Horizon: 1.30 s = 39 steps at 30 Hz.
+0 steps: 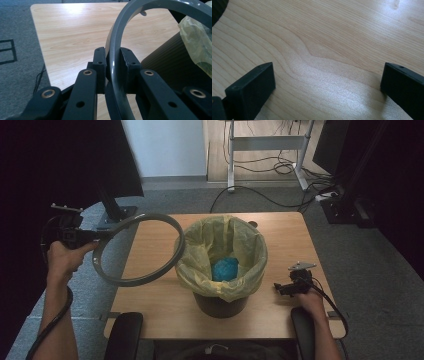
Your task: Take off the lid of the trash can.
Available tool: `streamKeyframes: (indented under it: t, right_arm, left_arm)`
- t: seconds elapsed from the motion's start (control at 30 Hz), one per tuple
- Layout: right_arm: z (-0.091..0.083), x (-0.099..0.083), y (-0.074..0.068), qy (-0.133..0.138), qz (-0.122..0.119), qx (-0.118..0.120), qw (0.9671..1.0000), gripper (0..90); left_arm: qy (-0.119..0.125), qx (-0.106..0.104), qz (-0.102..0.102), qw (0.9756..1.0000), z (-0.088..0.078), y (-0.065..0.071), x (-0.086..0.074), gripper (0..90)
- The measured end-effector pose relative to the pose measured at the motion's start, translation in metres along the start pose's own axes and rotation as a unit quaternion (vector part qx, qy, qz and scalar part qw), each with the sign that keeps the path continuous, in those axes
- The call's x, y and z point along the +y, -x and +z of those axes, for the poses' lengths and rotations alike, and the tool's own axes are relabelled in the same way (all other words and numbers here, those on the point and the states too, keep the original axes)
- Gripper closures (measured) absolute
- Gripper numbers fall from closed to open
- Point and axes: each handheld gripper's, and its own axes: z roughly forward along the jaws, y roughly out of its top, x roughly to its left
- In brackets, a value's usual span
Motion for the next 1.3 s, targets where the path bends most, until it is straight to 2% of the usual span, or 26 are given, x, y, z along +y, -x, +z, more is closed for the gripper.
streamKeyframes:
  t: [0.37,0.57,1.07,1.3]
  right_arm:
    - [0.000,0.000,0.000,0.000,0.000,0.000,1.0000,0.0]
    - [0.000,0.000,0.000,0.000,0.000,0.000,1.0000,0.0]
    - [0.000,0.000,0.000,0.000,0.000,0.000,1.0000,0.0]
    - [0.000,0.000,0.000,0.000,0.000,0.000,1.0000,0.0]
  left_arm:
    - [0.005,0.011,-0.017,0.9998,-0.011,-0.015,-0.012,76.0]
    - [0.005,0.014,-0.022,0.9996,-0.011,-0.021,-0.020,76.1]
    - [0.002,0.013,-0.042,0.9990,0.009,-0.037,-0.044,76.7]
    - [0.002,0.017,-0.038,0.9991,0.023,-0.038,-0.049,76.6]
